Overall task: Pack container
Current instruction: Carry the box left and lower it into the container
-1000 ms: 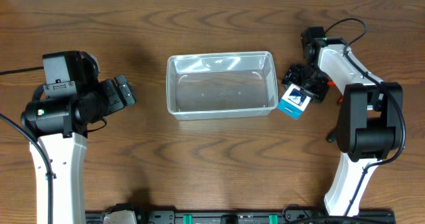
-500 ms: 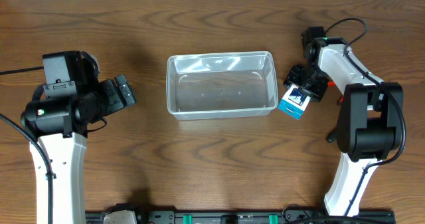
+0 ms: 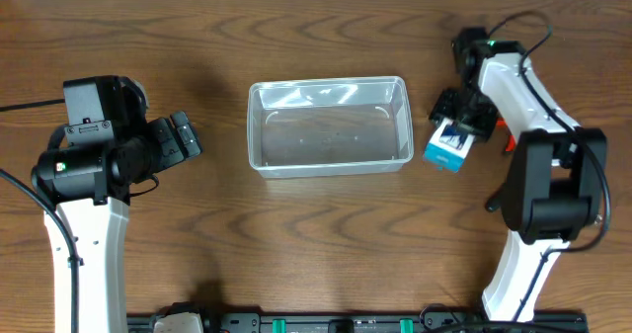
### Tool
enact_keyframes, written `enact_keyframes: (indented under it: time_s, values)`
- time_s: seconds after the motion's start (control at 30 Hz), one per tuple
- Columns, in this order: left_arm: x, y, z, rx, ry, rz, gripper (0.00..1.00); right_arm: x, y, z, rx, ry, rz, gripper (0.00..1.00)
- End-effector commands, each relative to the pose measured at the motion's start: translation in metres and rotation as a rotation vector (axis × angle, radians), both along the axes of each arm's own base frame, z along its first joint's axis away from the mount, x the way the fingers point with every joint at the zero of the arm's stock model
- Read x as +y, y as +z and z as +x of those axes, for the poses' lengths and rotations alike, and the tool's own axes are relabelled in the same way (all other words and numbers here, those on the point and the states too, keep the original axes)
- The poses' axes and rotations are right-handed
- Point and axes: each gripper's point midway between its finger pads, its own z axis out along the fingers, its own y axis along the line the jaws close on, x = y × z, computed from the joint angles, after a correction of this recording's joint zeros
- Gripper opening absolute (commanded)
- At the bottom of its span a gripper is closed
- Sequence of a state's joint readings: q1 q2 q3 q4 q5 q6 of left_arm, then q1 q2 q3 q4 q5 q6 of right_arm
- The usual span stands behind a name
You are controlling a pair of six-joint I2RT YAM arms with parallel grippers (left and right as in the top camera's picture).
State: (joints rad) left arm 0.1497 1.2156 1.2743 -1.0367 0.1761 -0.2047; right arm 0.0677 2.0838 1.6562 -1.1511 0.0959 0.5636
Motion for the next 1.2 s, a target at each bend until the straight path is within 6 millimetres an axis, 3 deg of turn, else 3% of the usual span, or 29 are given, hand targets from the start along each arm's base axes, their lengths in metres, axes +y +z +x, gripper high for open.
enact_keyframes:
  time_s: [0.0, 0.07, 0.23, 0.37, 0.53, 0.67, 0.93, 1.03, 1.17]
  values:
    - [0.003, 0.005, 0.002, -0.009, -0.007, 0.021, 0.96, 0.007, 0.083, 0.028, -0.222, 0.163, -0.073, 0.7]
    - [0.003, 0.005, 0.002, -0.009, -0.007, 0.021, 0.96, 0.028, 0.107, 0.035, -0.29, 0.301, -0.048, 0.71]
    - [0.003, 0.005, 0.002, -0.009, -0.007, 0.021, 0.96, 0.121, 0.153, 0.026, -0.426, 0.937, 0.054, 0.72]
    - [0.003, 0.005, 0.002, -0.009, -0.007, 0.021, 0.96, 0.189, 0.152, -0.005, -0.433, 1.474, 0.088, 0.77]
    - [0.003, 0.004, 0.001, -0.002, -0.007, 0.02, 0.96, 0.233, 0.132, -0.025, -0.4, 1.785, 0.079, 0.8]
    - [0.003, 0.004, 0.001, -0.002, -0.007, 0.02, 0.96, 0.25, 0.1, -0.031, -0.335, 1.898, 0.121, 0.78]
    - [0.003, 0.004, 0.001, -0.001, -0.007, 0.02, 0.96, 0.26, 0.035, -0.027, -0.222, 1.889, 0.227, 0.76]
    - [0.003, 0.004, 0.001, -0.001, -0.007, 0.02, 0.96, 0.259, 0.022, -0.028, -0.188, 1.886, 0.241, 0.77]
    - [0.003, 0.003, 0.0, 0.0, -0.007, 0.019, 0.96, 0.26, 0.02, -0.027, -0.188, 1.886, 0.241, 0.79]
